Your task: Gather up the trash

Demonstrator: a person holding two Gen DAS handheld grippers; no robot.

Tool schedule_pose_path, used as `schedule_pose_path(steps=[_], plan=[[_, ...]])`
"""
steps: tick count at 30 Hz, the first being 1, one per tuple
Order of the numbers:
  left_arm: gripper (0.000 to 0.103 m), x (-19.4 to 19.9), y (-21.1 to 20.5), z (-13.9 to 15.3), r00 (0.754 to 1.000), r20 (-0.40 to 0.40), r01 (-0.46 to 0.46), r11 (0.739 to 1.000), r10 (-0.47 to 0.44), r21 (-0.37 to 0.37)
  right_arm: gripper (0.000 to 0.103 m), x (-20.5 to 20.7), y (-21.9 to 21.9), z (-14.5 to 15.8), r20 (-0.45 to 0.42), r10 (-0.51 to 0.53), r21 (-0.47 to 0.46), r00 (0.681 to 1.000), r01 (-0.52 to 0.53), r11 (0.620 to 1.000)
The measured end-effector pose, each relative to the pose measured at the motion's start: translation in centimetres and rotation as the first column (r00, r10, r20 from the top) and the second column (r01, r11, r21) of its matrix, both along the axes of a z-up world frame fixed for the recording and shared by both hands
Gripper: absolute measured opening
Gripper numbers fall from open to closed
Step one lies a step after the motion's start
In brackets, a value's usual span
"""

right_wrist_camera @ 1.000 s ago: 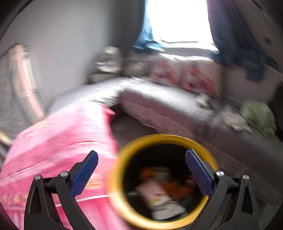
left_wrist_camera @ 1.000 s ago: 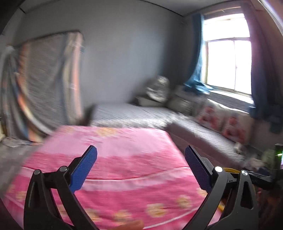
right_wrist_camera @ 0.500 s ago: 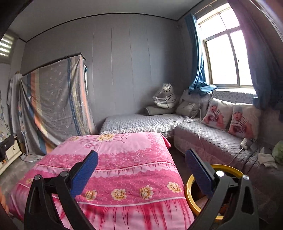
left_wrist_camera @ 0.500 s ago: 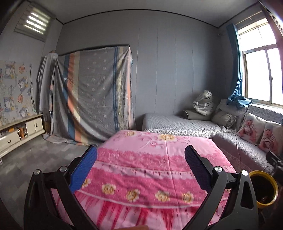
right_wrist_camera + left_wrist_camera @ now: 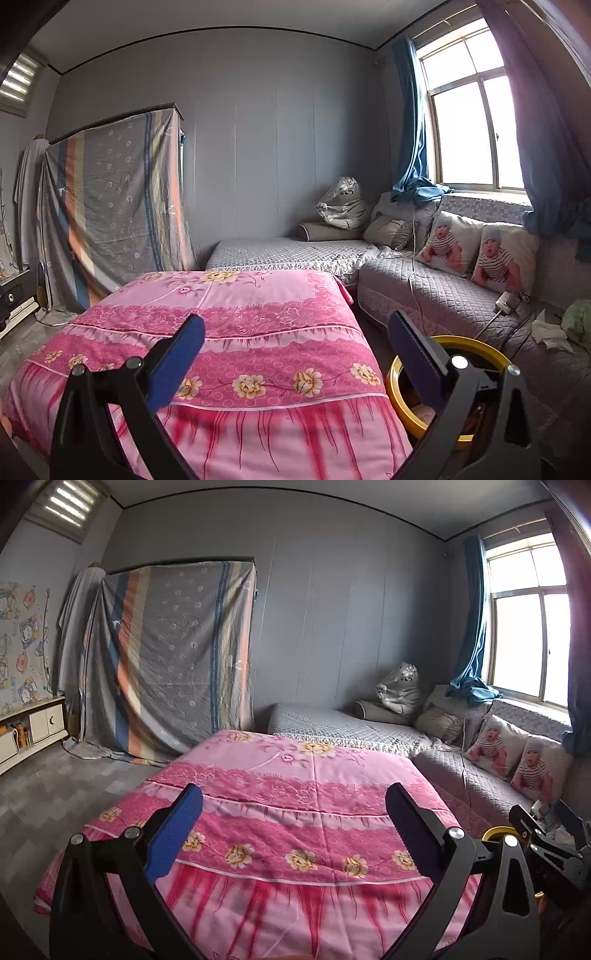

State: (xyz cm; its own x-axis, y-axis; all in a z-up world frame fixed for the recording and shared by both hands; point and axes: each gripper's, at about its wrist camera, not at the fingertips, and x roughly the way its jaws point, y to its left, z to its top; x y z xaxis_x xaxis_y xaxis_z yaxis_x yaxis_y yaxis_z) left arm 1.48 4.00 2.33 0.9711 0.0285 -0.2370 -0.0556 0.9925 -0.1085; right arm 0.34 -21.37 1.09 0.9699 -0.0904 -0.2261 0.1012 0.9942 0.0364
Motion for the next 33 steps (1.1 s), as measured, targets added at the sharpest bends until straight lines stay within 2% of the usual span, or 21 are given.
schedule_pose_path(steps=[33], plan=[[0.095, 0.7, -1.0, -0.8, 0.998, -0.045, 0.039, 0.999, -0.039, -0.001, 0.096, 1.1, -0.8, -1.4, -0.061, 0.005, 0.033, 0.998, -0.003, 0.999]])
